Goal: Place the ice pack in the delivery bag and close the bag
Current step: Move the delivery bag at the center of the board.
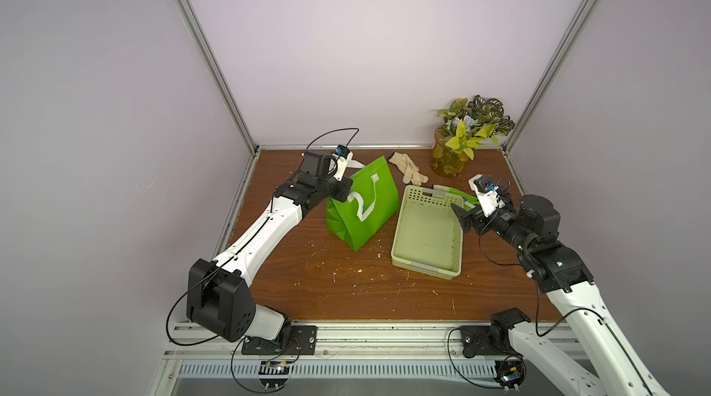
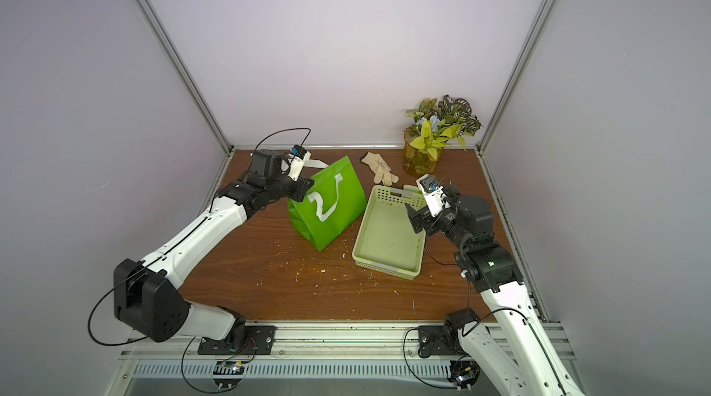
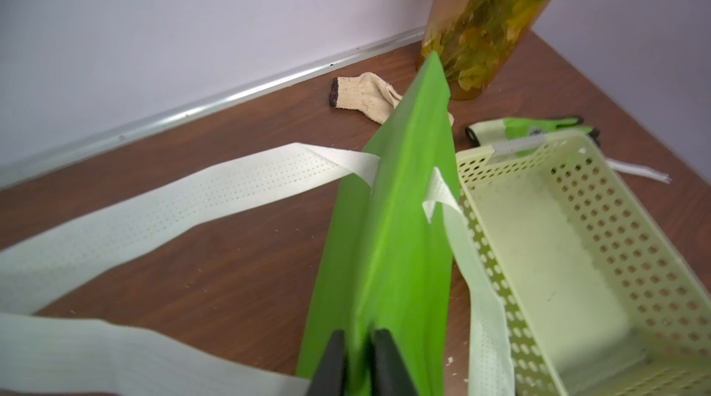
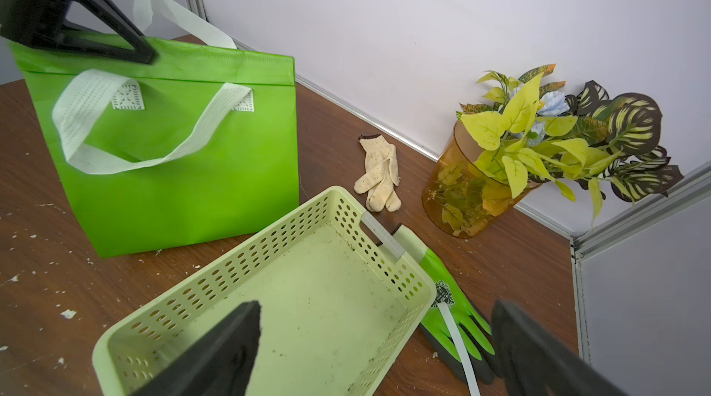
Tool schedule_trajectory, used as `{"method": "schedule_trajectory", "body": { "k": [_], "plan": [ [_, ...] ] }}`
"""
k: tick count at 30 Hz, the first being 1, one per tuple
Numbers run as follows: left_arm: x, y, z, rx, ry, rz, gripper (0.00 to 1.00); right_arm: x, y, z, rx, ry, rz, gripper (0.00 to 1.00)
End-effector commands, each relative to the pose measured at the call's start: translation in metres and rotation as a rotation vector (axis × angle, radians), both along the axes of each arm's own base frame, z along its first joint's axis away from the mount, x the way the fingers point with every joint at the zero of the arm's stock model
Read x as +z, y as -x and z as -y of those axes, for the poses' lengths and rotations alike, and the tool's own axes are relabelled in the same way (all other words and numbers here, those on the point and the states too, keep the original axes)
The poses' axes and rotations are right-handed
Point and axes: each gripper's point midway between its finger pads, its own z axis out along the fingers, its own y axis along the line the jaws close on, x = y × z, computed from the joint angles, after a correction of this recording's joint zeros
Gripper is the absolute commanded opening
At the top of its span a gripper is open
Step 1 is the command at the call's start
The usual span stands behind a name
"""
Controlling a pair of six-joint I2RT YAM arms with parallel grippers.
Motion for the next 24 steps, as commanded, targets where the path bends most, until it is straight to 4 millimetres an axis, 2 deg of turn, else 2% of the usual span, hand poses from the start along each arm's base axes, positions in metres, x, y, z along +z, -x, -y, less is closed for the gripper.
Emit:
{"method": "schedule_trajectory", "body": {
  "k": [1, 5, 9, 19, 24],
  "plan": [
    [0.018, -0.003, -0.002, 0.01, -0.016, 0.042, 0.0, 0.002, -0.002, 0.003, -0.027, -0.021, 0.016, 0.99],
    [0.04, -0.012, -0.014, 0.06, -0.04, 0.109, 0.0, -0.005, -0.006, 0.002, -0.033, -0.019, 0.004, 0.99],
    [0.051, -0.026, -0.024, 0.085, -0.024, 0.124, 0.0, -0.009, -0.007, 0.001, -0.03, -0.017, -0.004, 0.99],
    [0.056, -0.069, -0.037, 0.141, -0.027, 0.193, 0.0, -0.02, -0.009, 0.002, -0.034, -0.001, -0.025, 0.99],
    [0.051, -0.085, -0.038, 0.152, -0.047, 0.211, 0.0, -0.025, -0.011, 0.002, -0.034, 0.005, -0.036, 0.99]
  ]
}}
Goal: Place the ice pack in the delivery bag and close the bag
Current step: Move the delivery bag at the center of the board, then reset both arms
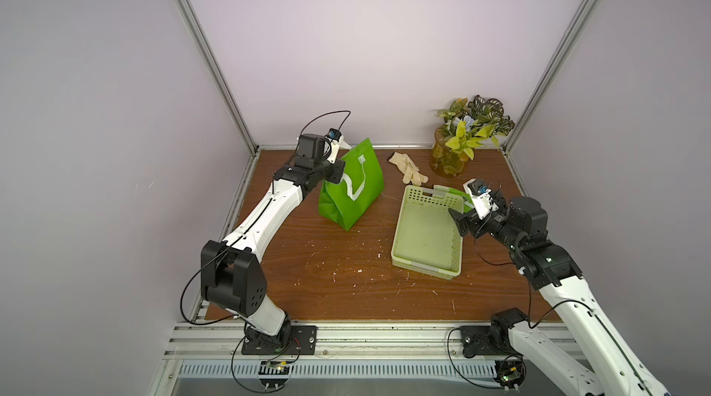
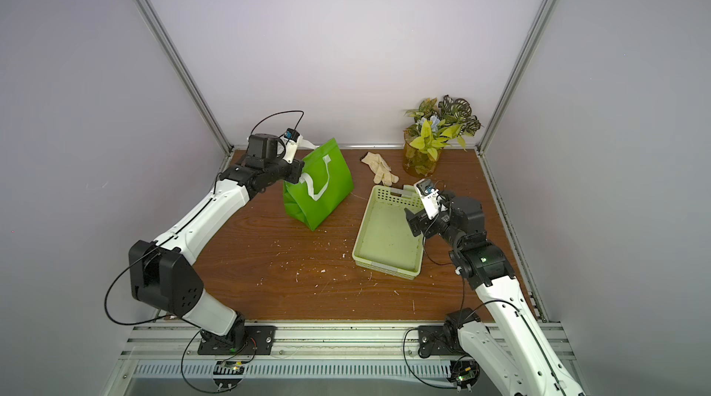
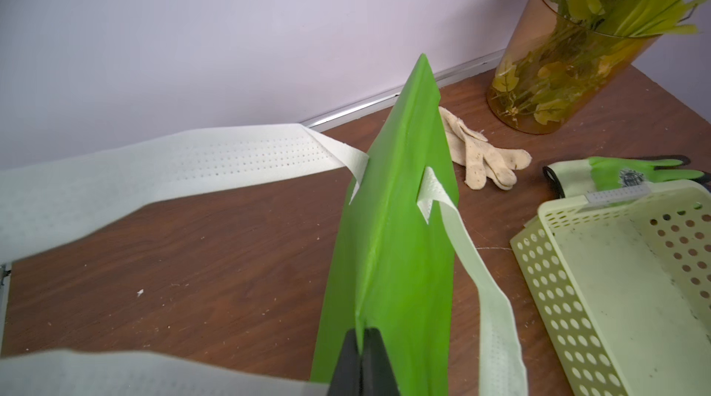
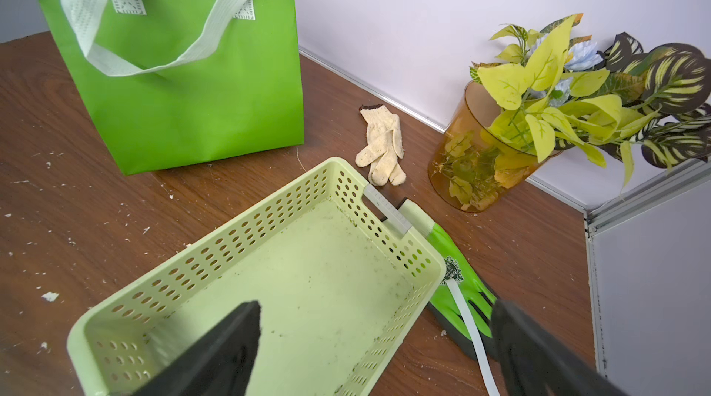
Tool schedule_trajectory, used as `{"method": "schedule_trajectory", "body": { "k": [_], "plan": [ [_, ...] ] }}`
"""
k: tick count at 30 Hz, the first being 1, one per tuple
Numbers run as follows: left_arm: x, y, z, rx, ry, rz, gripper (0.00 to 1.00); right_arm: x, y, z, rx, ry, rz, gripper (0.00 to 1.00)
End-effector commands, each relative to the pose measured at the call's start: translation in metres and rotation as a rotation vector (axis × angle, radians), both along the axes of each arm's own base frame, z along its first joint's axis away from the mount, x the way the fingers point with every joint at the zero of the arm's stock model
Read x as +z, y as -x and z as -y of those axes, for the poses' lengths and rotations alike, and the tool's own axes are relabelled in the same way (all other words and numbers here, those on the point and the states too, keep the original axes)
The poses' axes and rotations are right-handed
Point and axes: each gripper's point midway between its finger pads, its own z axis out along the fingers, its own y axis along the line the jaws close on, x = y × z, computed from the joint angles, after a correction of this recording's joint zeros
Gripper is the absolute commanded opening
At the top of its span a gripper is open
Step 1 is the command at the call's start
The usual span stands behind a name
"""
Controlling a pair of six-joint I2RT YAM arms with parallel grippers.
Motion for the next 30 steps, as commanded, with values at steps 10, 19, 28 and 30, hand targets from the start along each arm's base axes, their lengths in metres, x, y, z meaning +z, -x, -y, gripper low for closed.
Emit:
{"method": "schedule_trajectory", "body": {
  "k": [10, 19, 28, 30],
  "plan": [
    [0.045, -0.018, -0.002, 0.003, 0.017, 0.134, 0.4, -0.006, -0.012, -0.001, -0.029, -0.023, -0.004, 0.99],
    [0.094, 0.01, -0.034, 0.118, 0.014, 0.216, 0.79, 0.006, -0.029, 0.011, -0.094, -0.011, 0.016, 0.99],
    [0.095, 0.074, -0.137, 0.513, 0.156, 0.309, 1.0, 0.039, -0.046, 0.086, -0.371, -0.096, 0.131, 0.99],
    [0.074, 0.091, -0.165, 0.608, 0.194, 0.328, 1.0, 0.031, -0.044, 0.106, -0.449, -0.125, 0.149, 0.99]
  ]
}}
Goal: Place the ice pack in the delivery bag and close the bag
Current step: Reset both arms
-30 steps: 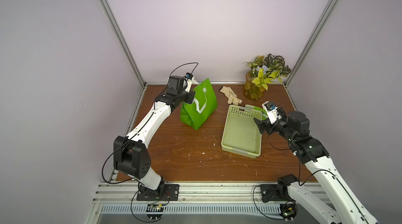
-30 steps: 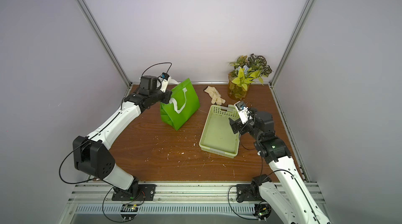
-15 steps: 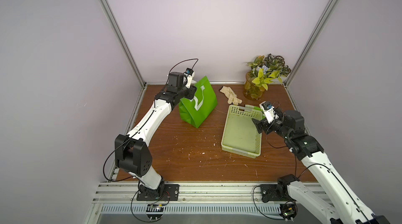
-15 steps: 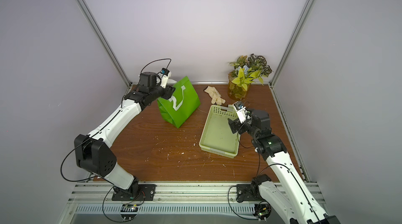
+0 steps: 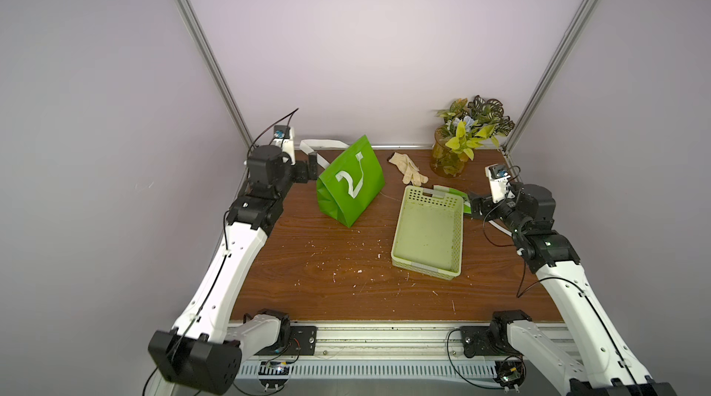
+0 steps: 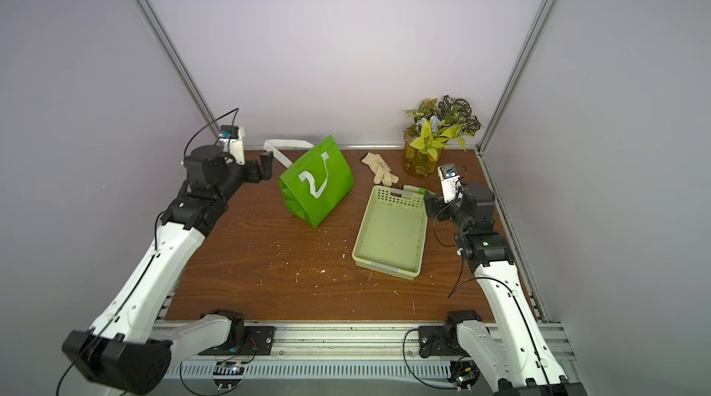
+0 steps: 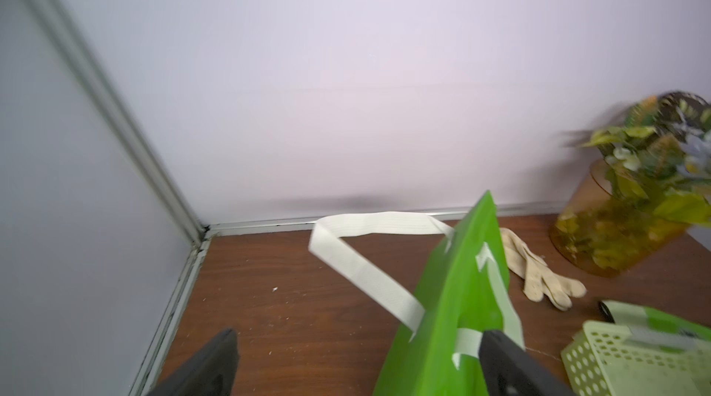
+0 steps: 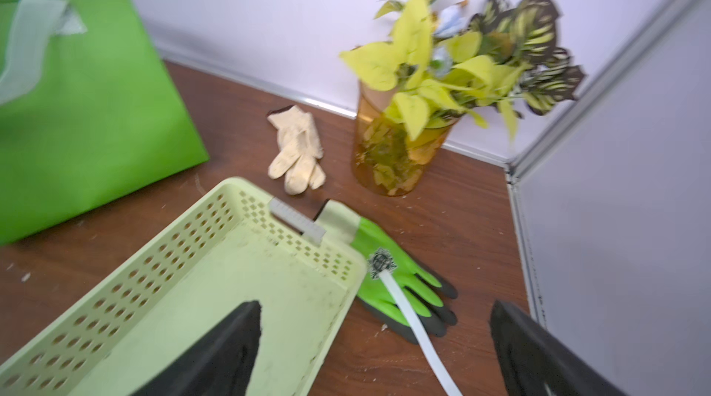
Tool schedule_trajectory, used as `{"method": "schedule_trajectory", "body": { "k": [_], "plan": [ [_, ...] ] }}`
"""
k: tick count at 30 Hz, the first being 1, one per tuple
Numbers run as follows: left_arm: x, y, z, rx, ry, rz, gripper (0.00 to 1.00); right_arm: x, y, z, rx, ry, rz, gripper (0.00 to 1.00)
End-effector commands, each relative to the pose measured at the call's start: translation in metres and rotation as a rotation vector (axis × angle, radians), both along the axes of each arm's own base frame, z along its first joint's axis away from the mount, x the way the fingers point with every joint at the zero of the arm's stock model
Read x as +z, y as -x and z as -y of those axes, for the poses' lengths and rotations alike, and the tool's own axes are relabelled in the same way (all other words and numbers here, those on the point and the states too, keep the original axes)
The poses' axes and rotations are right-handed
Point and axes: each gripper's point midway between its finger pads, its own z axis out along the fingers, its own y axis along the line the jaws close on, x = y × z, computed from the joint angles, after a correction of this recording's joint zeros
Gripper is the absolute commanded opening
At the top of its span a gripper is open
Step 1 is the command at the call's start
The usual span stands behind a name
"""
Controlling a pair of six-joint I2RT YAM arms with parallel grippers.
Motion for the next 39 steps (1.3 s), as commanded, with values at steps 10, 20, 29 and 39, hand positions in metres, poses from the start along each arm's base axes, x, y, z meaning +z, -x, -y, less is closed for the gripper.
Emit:
{"method": "schedule_trajectory", "body": {
  "k": [10, 20, 29, 39],
  "plan": [
    [-0.135, 0.05, -0.094, 0.46, 0.235, 0.075, 1.0, -0.076, 0.014, 0.072, -0.389, -0.194, 0.182, 0.99],
    [-0.155, 0.038, -0.108, 0.537, 0.09, 0.107, 1.0, -0.144, -0.004, 0.051, -0.274, -0.173, 0.204, 0.99],
    [-0.17, 0.031, -0.106, 0.508, -0.026, 0.131, 1.0, -0.143, -0.032, 0.016, -0.07, -0.199, 0.238, 0.99],
    [-0.183, -0.001, -0.061, 0.236, -0.134, 0.178, 1.0, -0.168, -0.048, 0.012, -0.09, -0.182, 0.19, 0.99]
  ]
}}
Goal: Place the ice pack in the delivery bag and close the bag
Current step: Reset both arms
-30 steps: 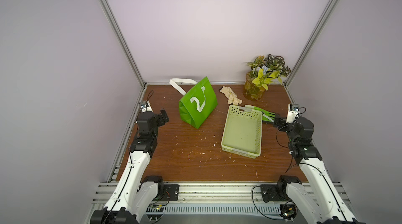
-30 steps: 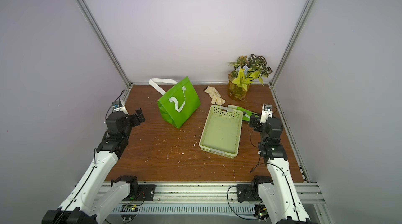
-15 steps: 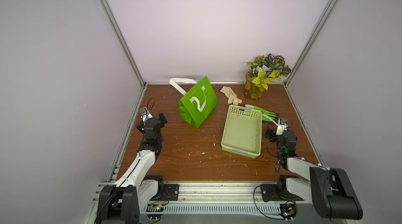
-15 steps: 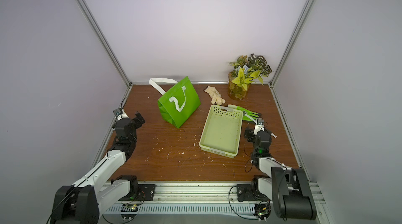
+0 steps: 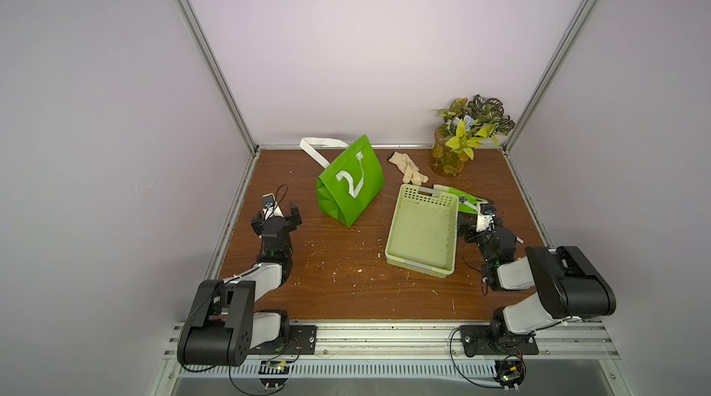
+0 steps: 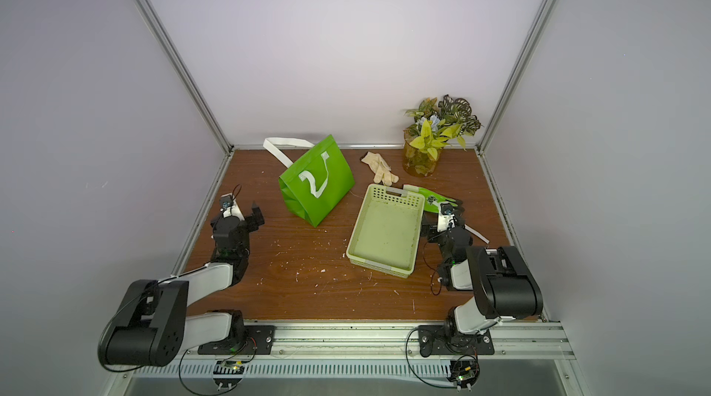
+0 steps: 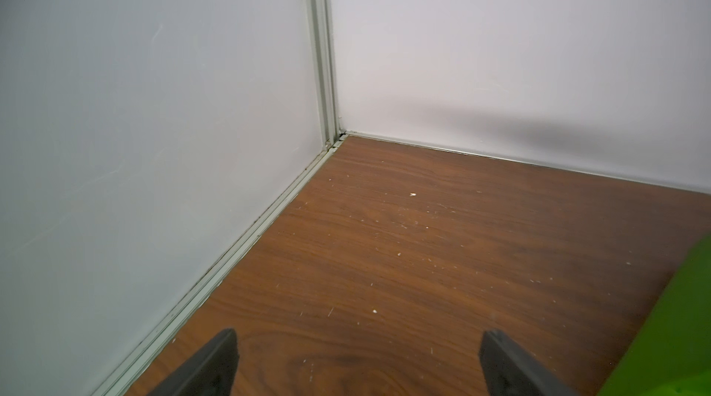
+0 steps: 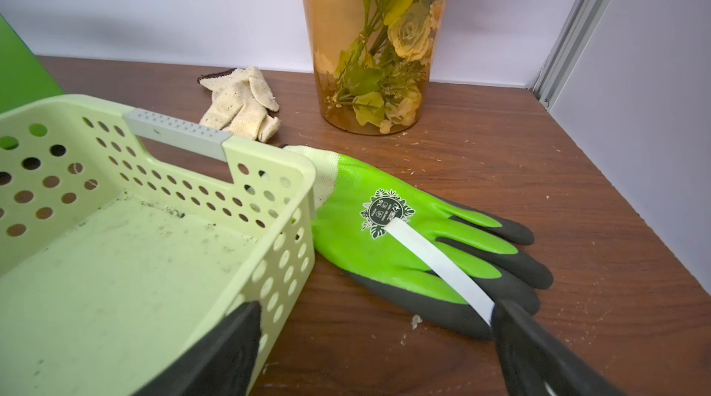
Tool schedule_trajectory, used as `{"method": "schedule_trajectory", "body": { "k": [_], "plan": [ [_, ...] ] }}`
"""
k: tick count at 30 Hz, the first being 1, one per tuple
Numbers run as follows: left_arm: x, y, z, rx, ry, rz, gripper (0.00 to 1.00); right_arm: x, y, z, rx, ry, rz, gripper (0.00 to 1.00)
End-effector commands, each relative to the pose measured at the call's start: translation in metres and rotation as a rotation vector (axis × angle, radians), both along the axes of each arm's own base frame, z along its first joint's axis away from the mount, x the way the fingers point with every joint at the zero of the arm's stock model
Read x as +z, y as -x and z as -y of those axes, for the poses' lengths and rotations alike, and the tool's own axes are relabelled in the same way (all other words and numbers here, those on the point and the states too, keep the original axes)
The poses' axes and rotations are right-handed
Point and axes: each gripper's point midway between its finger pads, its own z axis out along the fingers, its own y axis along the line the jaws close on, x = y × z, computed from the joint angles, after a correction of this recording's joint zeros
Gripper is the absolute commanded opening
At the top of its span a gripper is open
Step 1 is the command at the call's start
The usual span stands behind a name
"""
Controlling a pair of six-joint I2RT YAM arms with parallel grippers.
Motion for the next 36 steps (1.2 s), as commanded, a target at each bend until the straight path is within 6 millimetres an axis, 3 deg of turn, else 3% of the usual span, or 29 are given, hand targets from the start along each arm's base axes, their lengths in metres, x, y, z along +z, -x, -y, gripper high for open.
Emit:
{"method": "schedule_trajectory", "body": {
  "k": [1, 9, 14, 18, 21, 24, 28, 30, 36],
  "plan": [
    [0.036, -0.017, 0.027, -0.144, -0.081, 0.115, 1.0, 0.027, -0.013, 0.005, -0.033, -0.015, 0.092, 0.99],
    [0.037, -0.005, 0.034, -0.156, -0.116, 0.146, 1.0, 0.027, -0.013, 0.006, -0.04, -0.02, 0.098, 0.99],
    [0.003, 0.009, 0.028, -0.124, -0.096, 0.065, 1.0, 0.027, -0.013, 0.006, -0.04, -0.02, 0.097, 0.99],
    [0.011, 0.007, 0.039, -0.185, -0.107, 0.114, 1.0, 0.028, -0.014, 0.006, -0.041, -0.019, 0.1, 0.99],
    [-0.002, 0.006, 0.047, -0.233, -0.117, 0.113, 1.0, 0.028, -0.014, 0.006, -0.041, -0.019, 0.099, 0.99],
    [-0.002, 0.012, 0.039, -0.186, -0.112, 0.171, 0.99, 0.028, -0.014, 0.006, -0.041, -0.02, 0.1, 0.99],
    [-0.015, -0.008, 0.033, -0.176, -0.072, 0.082, 0.99, 0.028, -0.013, 0.006, -0.04, -0.018, 0.098, 0.99],
    [-0.016, -0.006, 0.023, -0.143, -0.051, 0.077, 0.99, 0.028, -0.013, 0.005, -0.04, -0.018, 0.099, 0.99],
    [-0.016, -0.006, 0.022, -0.133, -0.047, 0.082, 0.99, 0.028, -0.013, 0.006, -0.04, -0.018, 0.1, 0.99]
  ]
}}
